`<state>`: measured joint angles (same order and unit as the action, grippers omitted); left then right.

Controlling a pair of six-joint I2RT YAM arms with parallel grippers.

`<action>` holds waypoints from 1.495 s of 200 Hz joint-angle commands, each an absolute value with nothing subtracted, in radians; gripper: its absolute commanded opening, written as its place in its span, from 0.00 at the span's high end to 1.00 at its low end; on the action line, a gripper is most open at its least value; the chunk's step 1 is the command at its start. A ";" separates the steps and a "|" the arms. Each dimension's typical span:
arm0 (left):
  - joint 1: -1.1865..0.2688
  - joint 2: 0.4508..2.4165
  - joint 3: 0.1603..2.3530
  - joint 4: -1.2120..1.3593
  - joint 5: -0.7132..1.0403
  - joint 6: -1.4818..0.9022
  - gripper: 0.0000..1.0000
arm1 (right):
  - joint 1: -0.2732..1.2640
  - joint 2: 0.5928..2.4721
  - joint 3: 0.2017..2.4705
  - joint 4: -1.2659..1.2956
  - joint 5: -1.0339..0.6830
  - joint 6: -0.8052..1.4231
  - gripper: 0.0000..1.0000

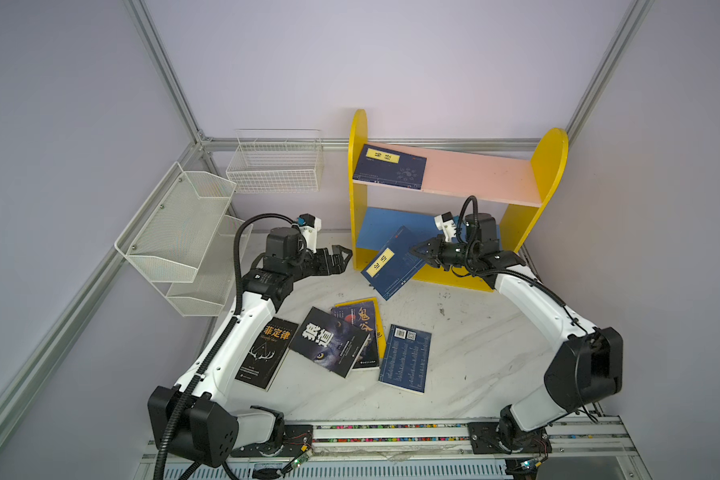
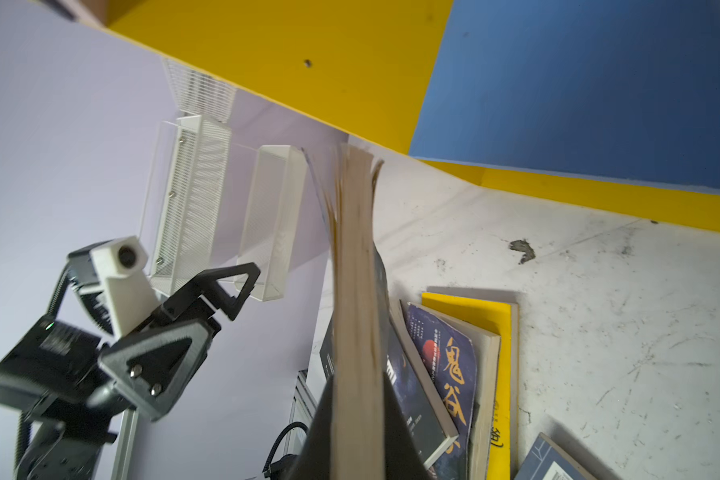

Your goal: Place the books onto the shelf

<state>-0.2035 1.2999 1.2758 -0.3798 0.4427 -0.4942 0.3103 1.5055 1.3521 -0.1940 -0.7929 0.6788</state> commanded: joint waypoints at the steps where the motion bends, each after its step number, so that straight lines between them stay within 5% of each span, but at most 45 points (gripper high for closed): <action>1: -0.142 1.262 1.272 -0.068 0.723 -0.757 0.00 | 0.319 1.406 1.345 -0.045 -0.842 0.699 0.86; 38: -0.083 1.343 1.355 0.197 0.897 -0.980 0.00 | 0.322 1.430 1.542 0.113 -0.829 0.762 0.85; 94: -0.109 1.475 1.575 0.159 0.821 -1.035 0.00 | 0.324 1.622 1.634 0.688 -0.635 1.133 0.87; 141: -0.194 1.569 1.712 0.236 0.837 -1.086 0.00 | 0.329 1.680 1.628 0.790 -0.547 1.200 0.88; 212: -0.233 1.655 1.812 0.028 0.715 -1.048 0.08 | 0.340 1.655 1.557 0.876 -0.514 1.223 0.88; 251: -0.252 1.706 1.909 0.038 0.741 -1.084 0.29 | 0.353 1.679 1.557 0.900 -0.523 1.239 0.88; 299: -0.275 1.743 1.978 0.015 0.750 -1.077 0.75 | 0.381 1.716 1.566 0.927 -0.507 1.224 0.89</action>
<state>-0.2668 1.7401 1.8751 0.0204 0.7448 -1.0859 0.3614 1.7096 1.5543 0.8192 -0.5133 1.1999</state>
